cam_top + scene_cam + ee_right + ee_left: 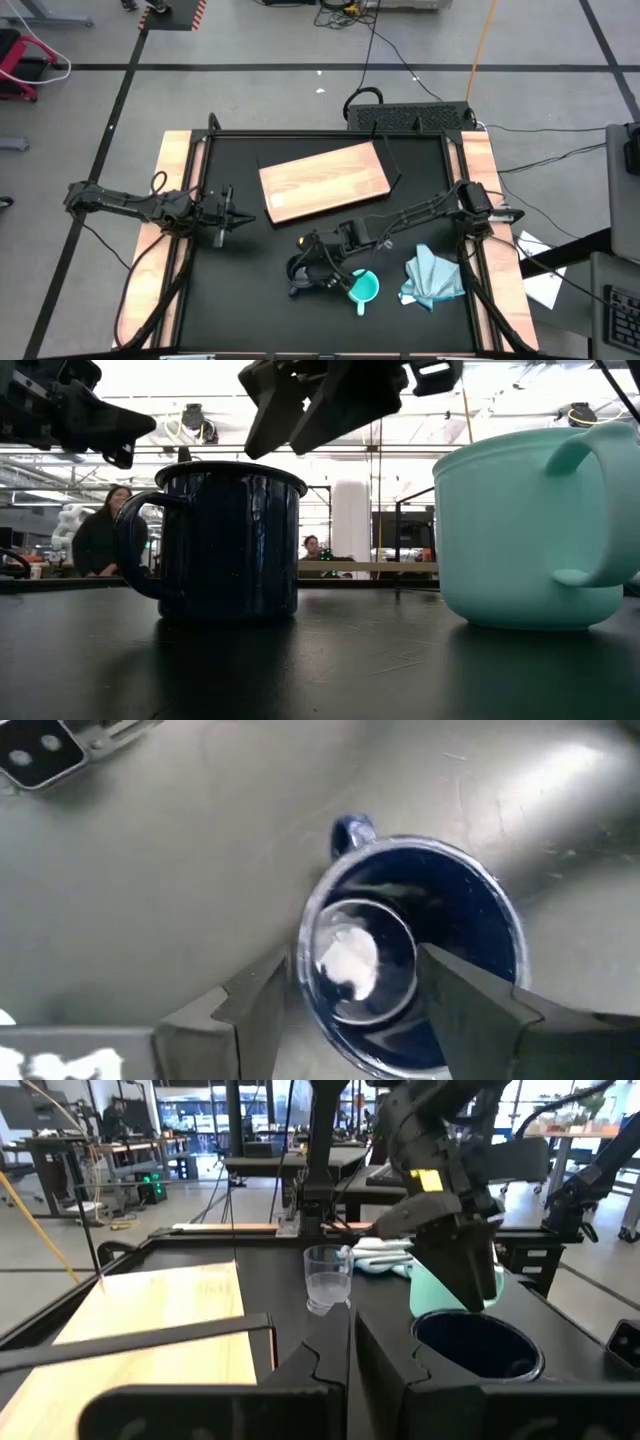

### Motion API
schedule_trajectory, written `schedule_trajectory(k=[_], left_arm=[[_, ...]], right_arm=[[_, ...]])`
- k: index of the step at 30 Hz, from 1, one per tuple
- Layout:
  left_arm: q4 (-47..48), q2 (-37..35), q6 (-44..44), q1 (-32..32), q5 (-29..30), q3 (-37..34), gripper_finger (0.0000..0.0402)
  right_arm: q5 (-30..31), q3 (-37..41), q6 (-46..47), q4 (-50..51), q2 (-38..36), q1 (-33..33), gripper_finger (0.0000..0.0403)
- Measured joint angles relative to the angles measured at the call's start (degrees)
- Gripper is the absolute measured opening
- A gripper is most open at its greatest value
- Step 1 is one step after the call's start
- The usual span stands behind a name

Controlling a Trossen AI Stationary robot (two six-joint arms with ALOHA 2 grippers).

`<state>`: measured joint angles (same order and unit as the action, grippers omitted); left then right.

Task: Stack small to large cups/mugs on shelf
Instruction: Put the dark blue cup on the shelf

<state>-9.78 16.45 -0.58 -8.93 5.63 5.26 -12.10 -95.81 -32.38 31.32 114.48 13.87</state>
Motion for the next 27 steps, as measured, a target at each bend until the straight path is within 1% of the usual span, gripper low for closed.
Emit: schedule_trajectory(k=[10, 16, 27], left_arm=[[1.2, 0.0, 0.0, 0.0, 0.0, 0.0, 0.0024], [1.2, 0.0, -0.1, 0.0, -0.1, 0.0, 0.0024], [1.1, 0.0, -0.7, 0.0, -0.7, 0.0, 0.0024]], right_arm=[[-0.1, 0.0, -0.3, -1.9, 1.0, 2.1, 0.0208], [0.0, 0.0, -0.2, -5.0, 3.0, 2.1, 0.0208], [0.0, 0.0, 0.4, -5.6, 4.5, 1.9, 0.0208]])
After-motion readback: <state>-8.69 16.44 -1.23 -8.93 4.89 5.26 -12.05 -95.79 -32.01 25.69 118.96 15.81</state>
